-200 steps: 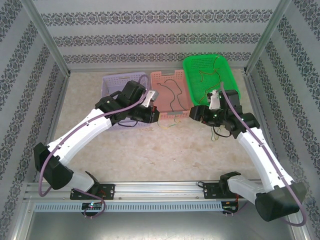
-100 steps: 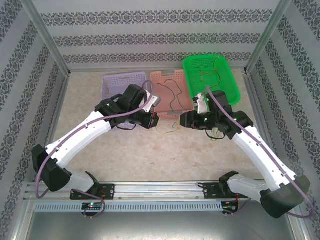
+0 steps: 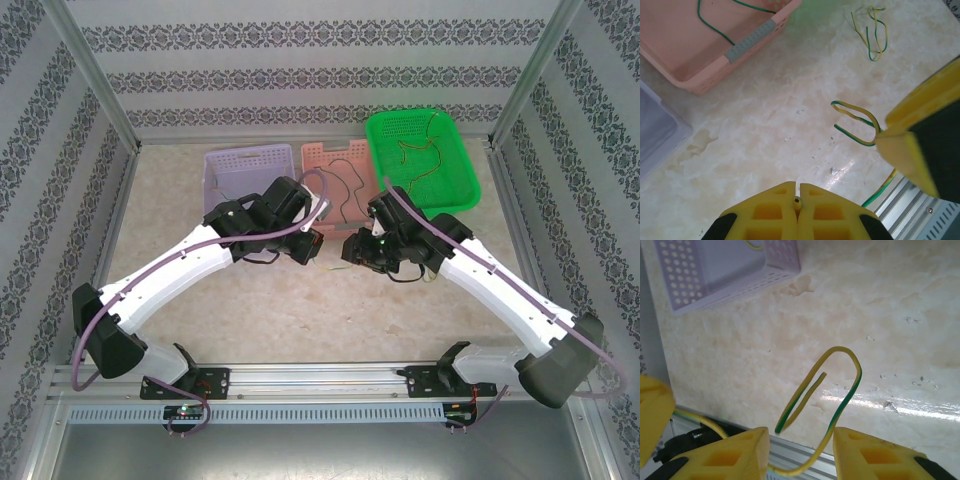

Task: Untangle the cables

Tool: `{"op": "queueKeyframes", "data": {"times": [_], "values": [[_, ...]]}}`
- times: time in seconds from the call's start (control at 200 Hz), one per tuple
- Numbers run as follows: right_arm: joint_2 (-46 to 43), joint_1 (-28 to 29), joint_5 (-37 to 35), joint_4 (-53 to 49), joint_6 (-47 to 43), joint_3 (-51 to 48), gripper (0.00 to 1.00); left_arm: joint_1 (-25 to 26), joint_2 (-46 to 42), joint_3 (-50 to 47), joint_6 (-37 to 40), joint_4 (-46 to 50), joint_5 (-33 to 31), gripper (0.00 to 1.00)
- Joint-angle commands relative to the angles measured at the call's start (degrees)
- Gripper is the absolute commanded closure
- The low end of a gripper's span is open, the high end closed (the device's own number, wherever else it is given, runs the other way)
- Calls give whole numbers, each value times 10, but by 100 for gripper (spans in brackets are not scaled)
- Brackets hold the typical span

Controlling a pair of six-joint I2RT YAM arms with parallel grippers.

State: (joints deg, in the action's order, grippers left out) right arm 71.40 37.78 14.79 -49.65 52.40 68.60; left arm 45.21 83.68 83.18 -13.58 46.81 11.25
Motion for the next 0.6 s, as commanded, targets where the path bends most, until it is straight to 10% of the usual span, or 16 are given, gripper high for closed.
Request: {"op": "queueKeyframes", "data": {"times": [0.0, 0.185, 0.485, 0.6], "values": [[6, 5, -32, 0, 39, 13, 60, 17, 8, 20, 17, 18, -31, 100], [17, 6, -35, 4, 50, 16, 62, 34, 11, 23, 15, 15, -44, 100], [5, -11, -19, 31, 88, -18, 100, 47, 10, 25, 11, 12, -68, 100], [-22, -70, 4, 71, 129, -30, 100, 66, -11, -8, 1, -12, -88, 100]]}}
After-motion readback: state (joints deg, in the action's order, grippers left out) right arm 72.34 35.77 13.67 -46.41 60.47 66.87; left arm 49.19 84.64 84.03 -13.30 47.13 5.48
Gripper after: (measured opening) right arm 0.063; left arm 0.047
